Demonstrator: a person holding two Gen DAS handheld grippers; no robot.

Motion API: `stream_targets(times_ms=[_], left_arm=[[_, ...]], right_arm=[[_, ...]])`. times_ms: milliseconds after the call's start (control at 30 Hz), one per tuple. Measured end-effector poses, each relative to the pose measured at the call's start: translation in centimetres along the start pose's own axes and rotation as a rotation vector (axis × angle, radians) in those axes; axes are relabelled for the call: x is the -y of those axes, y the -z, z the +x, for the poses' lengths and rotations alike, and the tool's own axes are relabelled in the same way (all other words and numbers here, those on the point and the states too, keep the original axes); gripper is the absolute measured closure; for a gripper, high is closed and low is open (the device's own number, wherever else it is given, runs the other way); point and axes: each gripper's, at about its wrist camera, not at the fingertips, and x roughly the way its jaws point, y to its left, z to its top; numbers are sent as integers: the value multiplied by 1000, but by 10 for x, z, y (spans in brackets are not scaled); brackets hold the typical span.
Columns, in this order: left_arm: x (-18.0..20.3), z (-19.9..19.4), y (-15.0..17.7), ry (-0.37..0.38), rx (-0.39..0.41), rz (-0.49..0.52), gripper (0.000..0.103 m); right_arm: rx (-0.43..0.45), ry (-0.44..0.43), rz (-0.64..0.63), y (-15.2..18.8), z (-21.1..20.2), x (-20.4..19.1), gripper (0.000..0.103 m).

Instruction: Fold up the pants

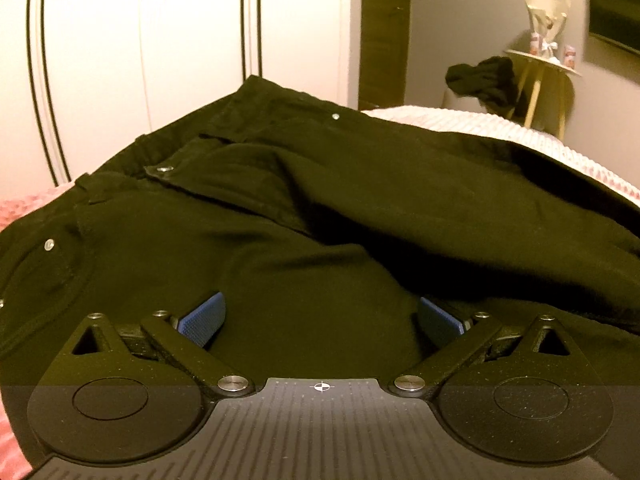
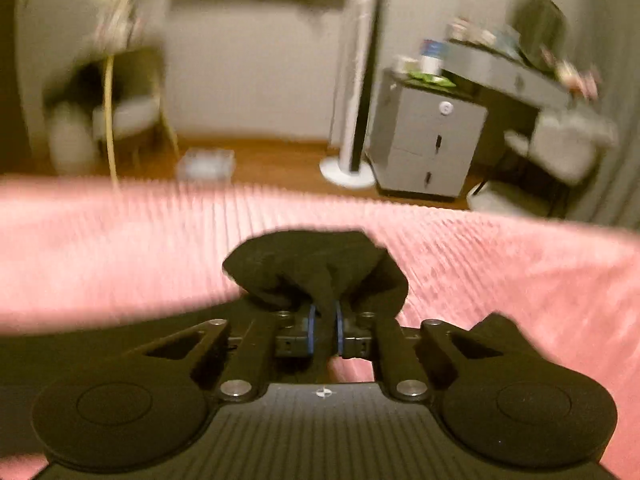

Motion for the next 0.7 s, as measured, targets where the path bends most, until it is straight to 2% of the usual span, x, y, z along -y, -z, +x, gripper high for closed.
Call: stream_targets(times_ms=[67,133,167,200,233,300,333,400,467,533,567,600,700], left_arm=[[-1,-1,1,5,2,-8,0],[-2,-1,1,9,3,-13,0],[-3,0,0,10,2,-13,0],[-3,0,0,11,3,-14,0],[-4,0,0,14,4,-17,0],[-6,-1,0,26,6,-30,0],[-8,-2,-1,35,7,-38,0],[-11,-3,-2,51,5,-49,0],[-13,-5,-5,73,-5,-46,0],[-15,-9,-10,96,-28,-46,0],[-17,-12,-13,122,-42,-63,0],[-20,-15,-16,165,-53,-92,0],[-30,-26,-36,398,-68,-230,0]], right_arm=[[75,-124,243,10,-35,42,94],[138,-255,492,37,-59,85,94],[148,-287,591,57,-65,104,93],[136,-266,647,78,-66,117,89],[104,-225,658,96,-61,127,85],[-30,-148,687,124,-44,144,81],[-66,-156,749,136,-38,154,83],[-51,-231,893,146,-38,173,80],[-24,-283,930,144,-40,179,68],[-14,-312,926,143,-38,179,52],[-9,-321,933,146,-36,177,52],[-10,-334,941,148,-33,175,52],[-10,-361,954,151,-24,176,57]])
